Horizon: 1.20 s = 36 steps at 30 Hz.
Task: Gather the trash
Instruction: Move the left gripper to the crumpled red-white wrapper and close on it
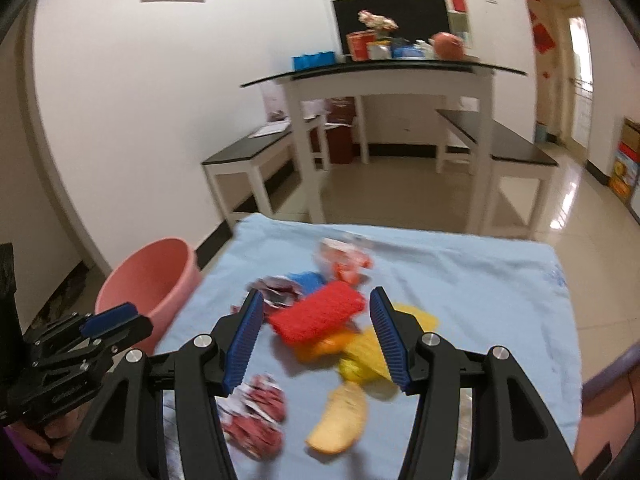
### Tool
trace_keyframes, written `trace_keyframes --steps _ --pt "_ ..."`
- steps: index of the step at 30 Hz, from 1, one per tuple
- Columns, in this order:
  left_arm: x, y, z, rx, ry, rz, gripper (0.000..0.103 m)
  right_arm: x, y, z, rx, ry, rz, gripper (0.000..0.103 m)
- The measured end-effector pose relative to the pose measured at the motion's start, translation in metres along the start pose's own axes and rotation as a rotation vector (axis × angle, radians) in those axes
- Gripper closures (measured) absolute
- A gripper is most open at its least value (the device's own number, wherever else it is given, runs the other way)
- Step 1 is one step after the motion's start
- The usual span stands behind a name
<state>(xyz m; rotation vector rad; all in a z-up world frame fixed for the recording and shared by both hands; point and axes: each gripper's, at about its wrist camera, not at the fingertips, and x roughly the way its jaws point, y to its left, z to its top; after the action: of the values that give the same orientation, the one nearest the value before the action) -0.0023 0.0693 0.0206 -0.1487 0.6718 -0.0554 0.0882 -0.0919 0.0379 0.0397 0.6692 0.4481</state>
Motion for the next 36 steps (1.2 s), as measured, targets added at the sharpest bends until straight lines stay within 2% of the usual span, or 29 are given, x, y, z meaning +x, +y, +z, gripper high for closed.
trace_keyframes --steps 8,16,24,25,26,29,36 --pt "0.027 -0.023 -0.024 0.027 0.148 -0.079 0.065 -0.007 -0.033 -0.031 0.046 0.042 -0.038 0.048" --pt "0.045 -0.037 -0.049 0.031 0.262 -0.089 0.065 -0.009 -0.046 -0.064 0.082 0.098 -0.039 0.048" --pt "0.057 -0.039 -0.056 -0.007 0.296 -0.115 0.065 -0.011 -0.043 -0.091 0.098 0.151 0.019 0.048" --pt "0.058 -0.038 -0.056 -0.016 0.297 -0.119 0.068 -0.011 -0.043 -0.092 0.099 0.156 0.023 0.048" --pt "0.058 -0.037 -0.057 -0.024 0.295 -0.124 0.078 -0.011 -0.042 -0.094 0.099 0.161 0.028 0.048" --pt "0.057 -0.036 -0.057 -0.035 0.285 -0.132 0.088 -0.010 -0.039 -0.098 0.100 0.174 0.040 0.048" --pt "0.039 -0.033 -0.049 -0.009 0.209 -0.123 0.092 -0.003 -0.039 -0.093 0.117 0.179 0.060 0.048"
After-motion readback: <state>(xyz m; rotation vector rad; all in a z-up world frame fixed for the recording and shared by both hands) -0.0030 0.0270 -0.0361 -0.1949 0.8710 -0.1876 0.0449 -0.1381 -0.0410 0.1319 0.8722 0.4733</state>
